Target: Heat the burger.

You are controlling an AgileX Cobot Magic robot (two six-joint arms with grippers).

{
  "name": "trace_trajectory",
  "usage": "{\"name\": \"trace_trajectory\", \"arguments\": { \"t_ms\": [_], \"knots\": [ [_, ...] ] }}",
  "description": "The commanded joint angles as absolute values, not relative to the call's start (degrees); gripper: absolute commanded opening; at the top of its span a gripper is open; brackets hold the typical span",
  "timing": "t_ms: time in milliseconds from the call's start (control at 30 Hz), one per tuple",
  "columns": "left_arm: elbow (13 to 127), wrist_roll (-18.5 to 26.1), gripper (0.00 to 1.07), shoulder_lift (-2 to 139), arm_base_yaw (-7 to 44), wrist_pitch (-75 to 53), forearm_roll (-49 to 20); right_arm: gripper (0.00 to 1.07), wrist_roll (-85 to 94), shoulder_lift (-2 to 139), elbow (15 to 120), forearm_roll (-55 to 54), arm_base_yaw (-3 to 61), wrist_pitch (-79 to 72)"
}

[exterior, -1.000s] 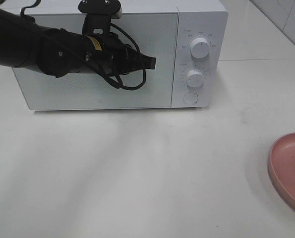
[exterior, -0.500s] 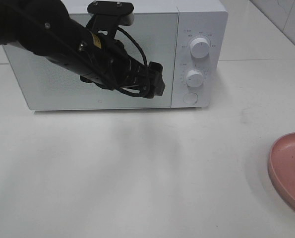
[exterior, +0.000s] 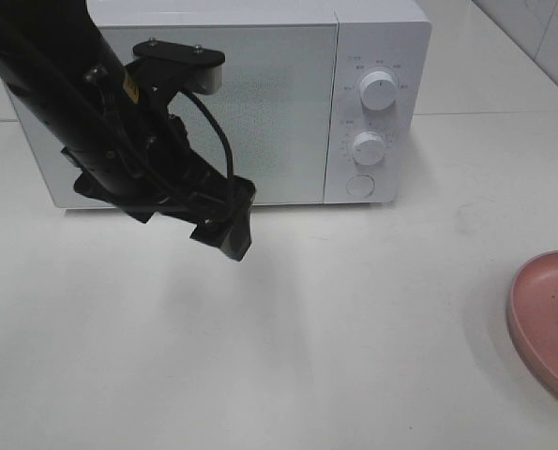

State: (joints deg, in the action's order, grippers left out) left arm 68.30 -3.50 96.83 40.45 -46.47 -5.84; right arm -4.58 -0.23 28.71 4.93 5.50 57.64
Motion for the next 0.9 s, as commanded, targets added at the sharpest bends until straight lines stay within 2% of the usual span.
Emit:
{"name": "trace_trajectory", "arguments": {
  "t_ms": [33, 500, 600, 633, 700, 767, 900],
  "knots": [
    [68.93, -4.30, 1.00, 96.43, 40.45, -51.39, -5.73, 0.76, -4.01, -1.83, 28.59, 4.98, 5.33, 57.01],
    [68.87, -7.33, 1.00, 95.28, 40.16, -59.07, -3.04, 0.76, -4.07, -1.83, 28.59, 4.98, 5.33, 57.01],
    [68.87, -7.28, 1.00, 94.65, 37.82, -60.39, -4.30, 0.76, -4.07, -1.83, 28.59, 4.98, 5.33, 57.01],
    [68.87, -6.59, 1.00, 93.79, 35.12, -60.85, -5.21, 0.76, -4.07, -1.83, 28.59, 4.98, 5.33, 57.01],
    [68.87, -5.96, 1.00, 93.22, 33.98, -61.19, -5.67, 0.76, -4.07, -1.83, 28.59, 4.98, 5.33, 57.01],
    [68.87, -4.35, 1.00, 90.64, 29.62, -62.05, -7.79, 0.76, -4.07, -1.83, 28.59, 4.98, 5.33, 57.01],
    [68.87, -3.50, 1.00, 87.66, 25.61, -63.43, -8.37, 0.76, -4.07, -1.83, 28.59, 4.98, 5.33, 57.01]
  ]
}}
